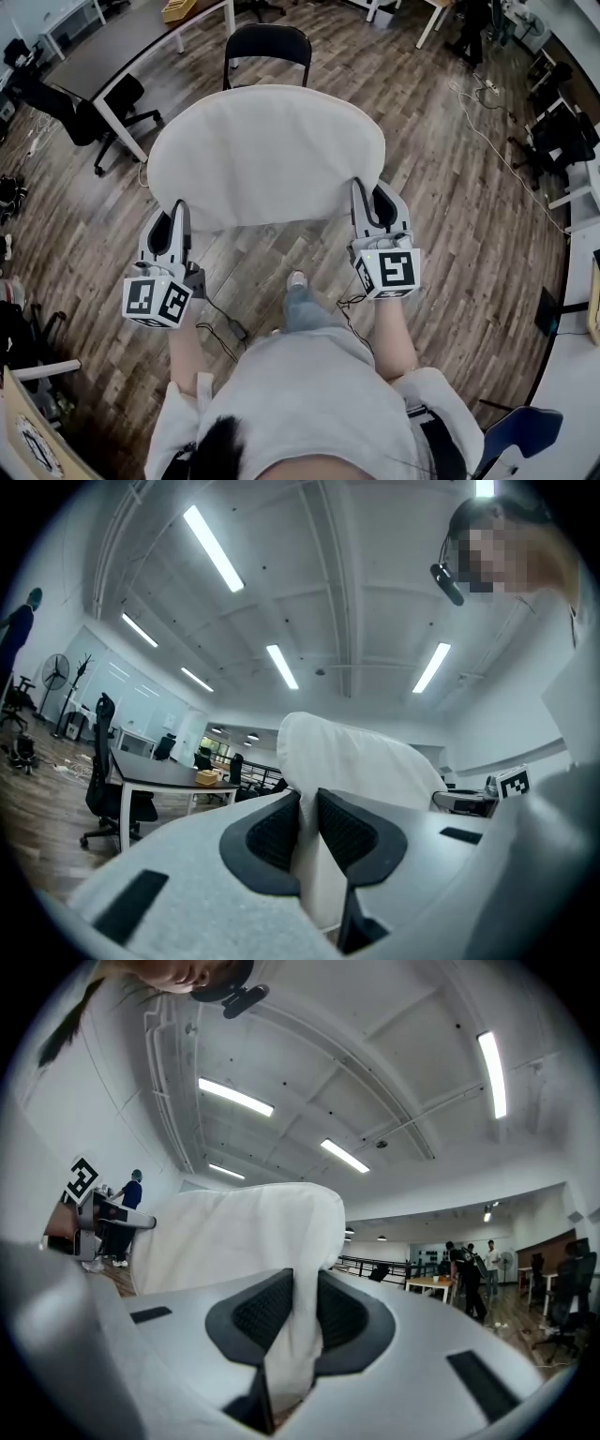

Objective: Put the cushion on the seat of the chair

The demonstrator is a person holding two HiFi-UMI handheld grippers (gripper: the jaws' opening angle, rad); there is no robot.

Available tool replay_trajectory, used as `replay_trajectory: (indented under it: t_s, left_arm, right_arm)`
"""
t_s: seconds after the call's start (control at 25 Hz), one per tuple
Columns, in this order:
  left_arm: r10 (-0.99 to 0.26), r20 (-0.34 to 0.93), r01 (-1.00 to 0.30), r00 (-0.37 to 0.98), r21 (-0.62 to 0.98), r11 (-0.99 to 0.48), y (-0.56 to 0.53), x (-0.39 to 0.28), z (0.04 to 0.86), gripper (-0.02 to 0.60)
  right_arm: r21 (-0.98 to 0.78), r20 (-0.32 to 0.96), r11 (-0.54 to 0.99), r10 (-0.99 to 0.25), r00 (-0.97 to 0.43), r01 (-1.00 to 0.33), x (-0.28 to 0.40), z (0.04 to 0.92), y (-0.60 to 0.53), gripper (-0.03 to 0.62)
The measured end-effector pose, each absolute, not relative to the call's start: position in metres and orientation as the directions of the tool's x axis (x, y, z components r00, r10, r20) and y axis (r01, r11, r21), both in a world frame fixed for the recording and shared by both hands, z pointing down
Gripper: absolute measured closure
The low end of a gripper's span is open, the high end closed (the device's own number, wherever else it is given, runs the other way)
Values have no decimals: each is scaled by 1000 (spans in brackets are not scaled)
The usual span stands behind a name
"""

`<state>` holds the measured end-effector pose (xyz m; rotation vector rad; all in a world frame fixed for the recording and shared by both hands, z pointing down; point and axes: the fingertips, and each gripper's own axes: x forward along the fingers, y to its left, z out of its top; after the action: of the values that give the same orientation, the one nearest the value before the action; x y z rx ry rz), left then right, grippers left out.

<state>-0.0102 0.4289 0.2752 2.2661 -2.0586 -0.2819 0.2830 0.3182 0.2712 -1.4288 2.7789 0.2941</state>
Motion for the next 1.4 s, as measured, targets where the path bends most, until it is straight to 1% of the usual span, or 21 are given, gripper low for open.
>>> replay_trajectory:
  t_s: [0.52,0.84,1.08,1.4]
  left_arm:
    - [-992,-112,-988,53,140,-68,292,-14,259,525]
    - [-993,-112,-986,32,156,-50,246,-14,262,525]
    - [-993,-112,-985,32,164,-50,212,-32,264,525]
    - [-992,-103,-982,67,170,-84,143,-76,268,525]
  right_arm:
    - [143,-116,599,-780,-614,-788,274,258,174,536]
    - [133,-113,618,-768,-631,-775,270,262,121,536]
    - [128,-112,618,-768,-630,-776,253,264,86,536]
    - [121,-100,594,-790,-605,-795,211,270,26,536]
